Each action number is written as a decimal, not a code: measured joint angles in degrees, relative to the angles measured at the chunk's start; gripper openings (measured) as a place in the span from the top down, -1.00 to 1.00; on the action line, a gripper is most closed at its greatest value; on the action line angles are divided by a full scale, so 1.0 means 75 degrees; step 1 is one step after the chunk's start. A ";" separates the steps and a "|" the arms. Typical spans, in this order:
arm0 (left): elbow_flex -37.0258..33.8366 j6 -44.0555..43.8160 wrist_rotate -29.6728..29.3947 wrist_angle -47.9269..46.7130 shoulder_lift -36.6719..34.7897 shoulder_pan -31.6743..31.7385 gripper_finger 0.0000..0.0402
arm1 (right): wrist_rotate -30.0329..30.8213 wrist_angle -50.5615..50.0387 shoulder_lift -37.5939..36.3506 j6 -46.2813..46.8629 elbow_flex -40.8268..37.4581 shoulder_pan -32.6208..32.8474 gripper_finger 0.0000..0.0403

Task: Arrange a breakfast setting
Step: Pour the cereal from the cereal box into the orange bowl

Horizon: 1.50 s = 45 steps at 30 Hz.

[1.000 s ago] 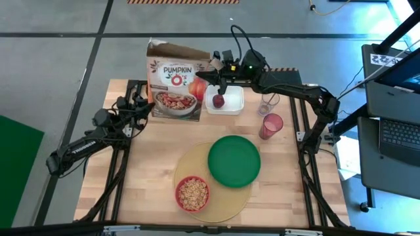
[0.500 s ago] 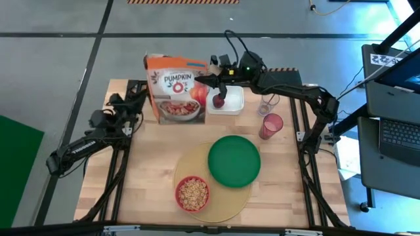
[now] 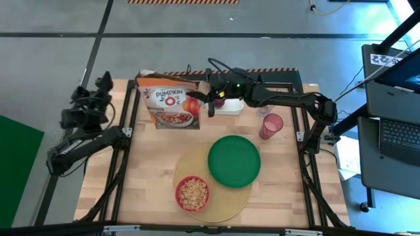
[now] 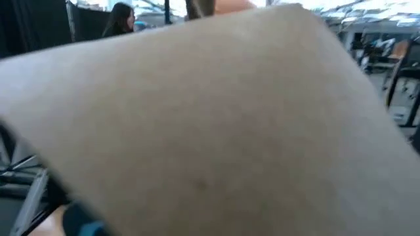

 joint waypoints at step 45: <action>0.1325 0.0685 0.0629 0.0019 0.1294 0.0000 -0.28 | 0.0316 0.0914 0.2213 -0.1232 -0.0017 0.0342 0.68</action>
